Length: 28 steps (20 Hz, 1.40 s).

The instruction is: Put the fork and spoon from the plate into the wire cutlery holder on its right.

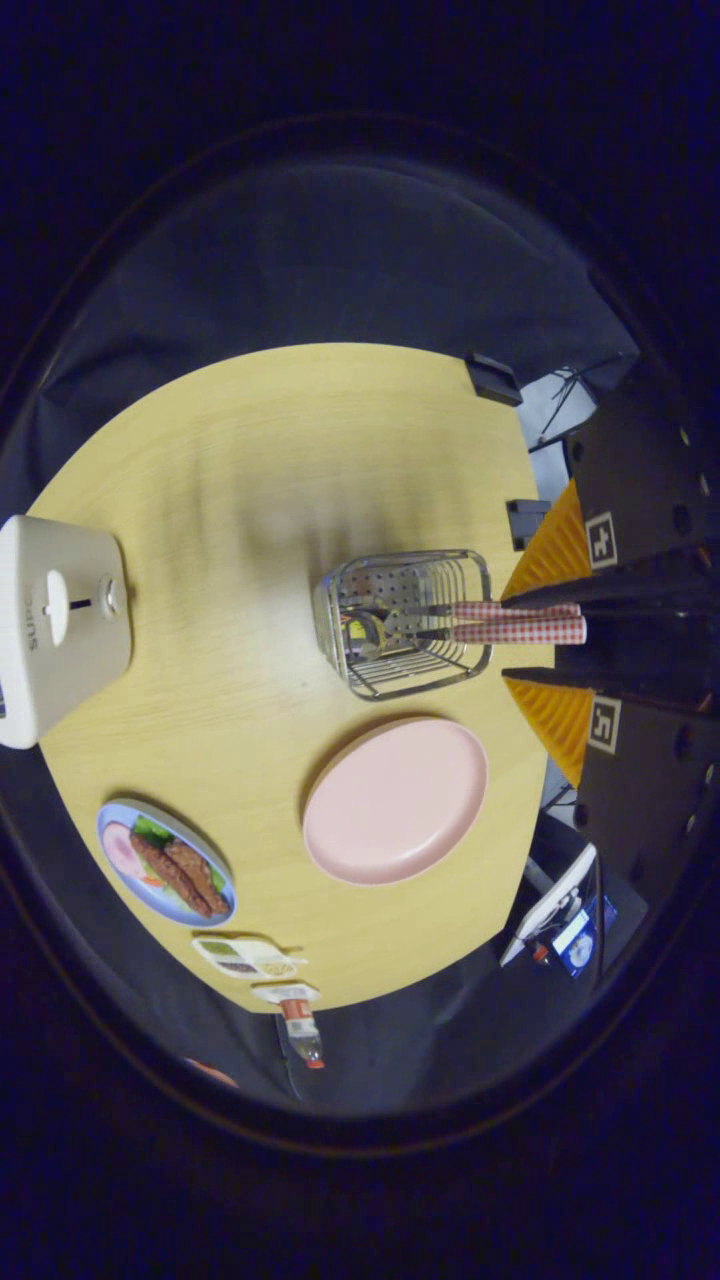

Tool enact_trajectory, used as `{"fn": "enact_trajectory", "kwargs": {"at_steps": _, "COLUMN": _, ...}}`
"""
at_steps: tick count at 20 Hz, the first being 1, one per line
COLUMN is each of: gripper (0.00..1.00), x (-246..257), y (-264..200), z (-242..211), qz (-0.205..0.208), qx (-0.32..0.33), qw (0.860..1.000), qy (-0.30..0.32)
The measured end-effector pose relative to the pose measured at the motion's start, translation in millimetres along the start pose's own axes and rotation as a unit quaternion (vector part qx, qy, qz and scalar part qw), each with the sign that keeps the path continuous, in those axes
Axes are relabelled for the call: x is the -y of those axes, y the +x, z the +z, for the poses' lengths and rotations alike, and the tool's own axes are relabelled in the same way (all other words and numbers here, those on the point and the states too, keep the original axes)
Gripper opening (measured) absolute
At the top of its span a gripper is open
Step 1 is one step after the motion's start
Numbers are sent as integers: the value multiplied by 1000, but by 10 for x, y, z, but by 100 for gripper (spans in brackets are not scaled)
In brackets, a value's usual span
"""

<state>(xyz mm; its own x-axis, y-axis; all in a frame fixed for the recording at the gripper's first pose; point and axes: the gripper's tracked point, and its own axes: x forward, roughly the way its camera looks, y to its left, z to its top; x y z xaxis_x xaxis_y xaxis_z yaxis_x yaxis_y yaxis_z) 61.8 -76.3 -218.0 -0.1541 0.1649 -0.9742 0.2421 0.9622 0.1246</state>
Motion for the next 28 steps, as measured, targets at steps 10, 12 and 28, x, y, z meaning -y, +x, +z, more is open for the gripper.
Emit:
{"fn": "enact_trajectory", "kwargs": {"at_steps": 10, "gripper": 81, "x": -306, "y": -726, "z": 407, "qz": 21, "qx": 287, "qw": 952, "qy": -100}}
{"fn": "enact_trajectory", "kwargs": {"at_steps": 12, "gripper": 84, "x": -433, "y": -955, "z": 379, "qz": 30, "qx": 355, "qw": 927, "qy": -119}}
{"fn": "enact_trajectory", "kwargs": {"at_steps": 28, "gripper": 84, "x": -743, "y": -2401, "z": -611, "qz": 30, "qx": 740, "qw": 660, "qy": -128}}
